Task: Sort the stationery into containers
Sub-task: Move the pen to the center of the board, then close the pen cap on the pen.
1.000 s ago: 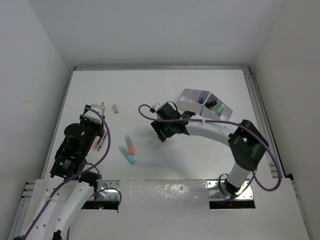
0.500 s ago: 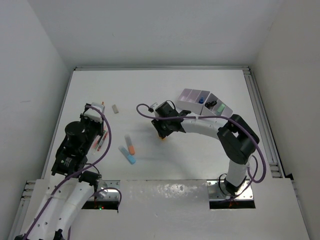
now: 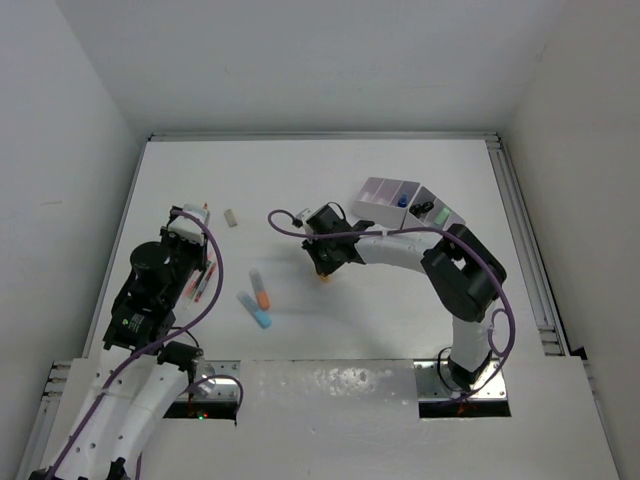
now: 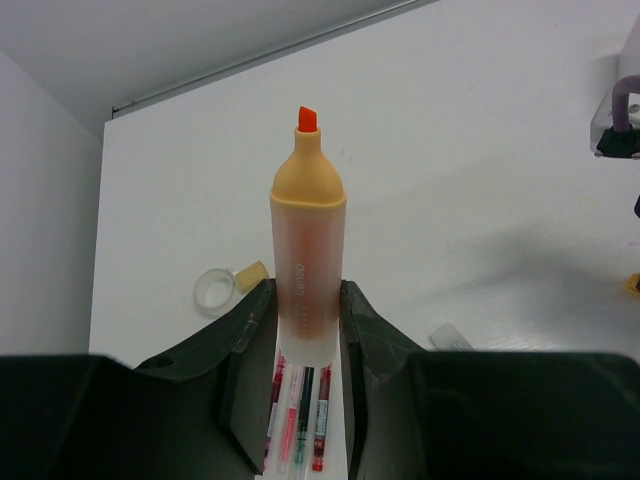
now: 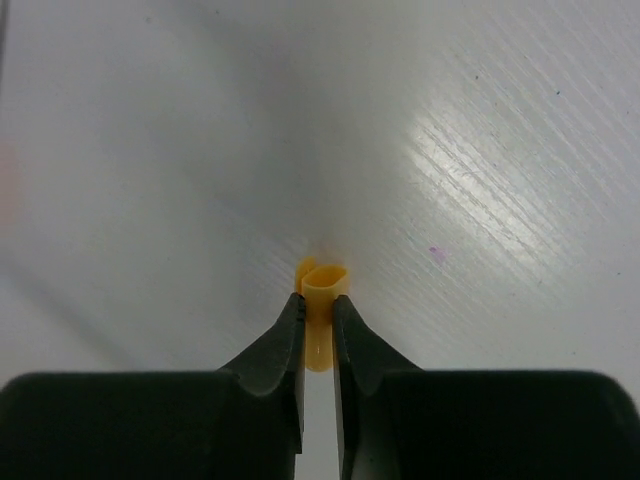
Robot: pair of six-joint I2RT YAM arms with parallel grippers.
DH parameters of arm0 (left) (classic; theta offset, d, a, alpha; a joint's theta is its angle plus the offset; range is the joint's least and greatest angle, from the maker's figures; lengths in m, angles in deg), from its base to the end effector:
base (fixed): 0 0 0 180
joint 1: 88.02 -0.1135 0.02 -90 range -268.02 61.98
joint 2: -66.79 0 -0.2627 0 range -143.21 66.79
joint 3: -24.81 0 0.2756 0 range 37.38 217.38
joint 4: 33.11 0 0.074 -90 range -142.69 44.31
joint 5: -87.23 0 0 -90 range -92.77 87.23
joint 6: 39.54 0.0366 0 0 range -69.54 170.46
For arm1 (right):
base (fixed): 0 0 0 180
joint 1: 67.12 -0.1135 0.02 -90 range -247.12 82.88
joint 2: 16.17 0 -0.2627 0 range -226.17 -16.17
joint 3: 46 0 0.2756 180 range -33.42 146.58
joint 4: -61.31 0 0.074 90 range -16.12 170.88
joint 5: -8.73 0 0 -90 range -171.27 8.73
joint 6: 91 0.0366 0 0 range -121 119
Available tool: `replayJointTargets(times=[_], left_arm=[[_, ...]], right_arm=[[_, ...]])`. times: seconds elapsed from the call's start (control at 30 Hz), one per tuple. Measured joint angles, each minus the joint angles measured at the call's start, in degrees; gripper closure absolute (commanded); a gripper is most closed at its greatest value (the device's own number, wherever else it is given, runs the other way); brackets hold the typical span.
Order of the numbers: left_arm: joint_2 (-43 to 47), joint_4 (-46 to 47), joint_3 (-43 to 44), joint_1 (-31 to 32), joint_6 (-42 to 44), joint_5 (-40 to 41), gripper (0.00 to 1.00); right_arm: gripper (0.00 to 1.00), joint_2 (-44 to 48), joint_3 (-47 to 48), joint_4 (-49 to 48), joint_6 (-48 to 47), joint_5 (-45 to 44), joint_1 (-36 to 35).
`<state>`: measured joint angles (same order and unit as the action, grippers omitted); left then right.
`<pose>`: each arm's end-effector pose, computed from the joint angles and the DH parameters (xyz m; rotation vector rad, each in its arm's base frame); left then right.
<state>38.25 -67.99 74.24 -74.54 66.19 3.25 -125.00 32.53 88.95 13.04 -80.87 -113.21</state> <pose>0.1505 -0.0321 0.3106 0.3852 1.7740 0.1232 0.2782 0.2894 0.1294 -0.7297 2.5310 0.3871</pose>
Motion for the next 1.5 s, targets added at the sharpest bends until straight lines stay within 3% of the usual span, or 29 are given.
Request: replayJointTargets(times=[0.27,0.63,0.73,0.77,0.87,0.9,0.97,1.2,1.33,1.5], left_arm=[[0.0,0.3,0.0,0.0,0.3,0.3,1.0],[0.0,0.7,-0.2,0.0,0.5,0.4,1.0],[0.1,0.7,-0.2,0.0,0.5,0.4,1.0],[0.2,0.7,-0.2,0.0,0.5,0.4,1.0],[0.4,0.7,-0.3,0.0,0.5,0.4,1.0],[0.5,0.7,-0.5,0.0,0.5,0.4,1.0],[0.5,1.1,-0.8,0.0,0.5,0.4,1.0],[0.5,1.6,-1.2,0.0,0.4,0.2,1.0],[0.5,1.6,-1.2,0.0,0.4,0.2,1.0],[0.8,1.5,-1.2,0.0,0.4,0.2,1.0]], right_arm=[[0.97,1.5,-0.7,0.2,-4.3,1.3,-1.8],[0.97,4.0,-1.8,9.8,-15.6,1.2,-6.9],[0.86,5.7,-3.5,10.7,-14.3,0.3,-7.2],[0.74,7.1,-4.6,10.6,-12.6,-0.9,-7.2],[0.63,12.4,-7.1,9.0,-3.1,-6.6,-7.2],[0.52,14.2,-7.3,8.5,1.6,-9.1,-7.2],[0.49,17.0,-7.3,6.7,13.2,-14.0,-7.2],[0.47,17.5,-7.3,7.1,54.5,-24.0,-6.6],[0.47,13.5,-7.1,10.2,68.1,-24.6,-6.6],[0.52,9.1,-7.1,11.5,77.4,-21.6,-6.5]])
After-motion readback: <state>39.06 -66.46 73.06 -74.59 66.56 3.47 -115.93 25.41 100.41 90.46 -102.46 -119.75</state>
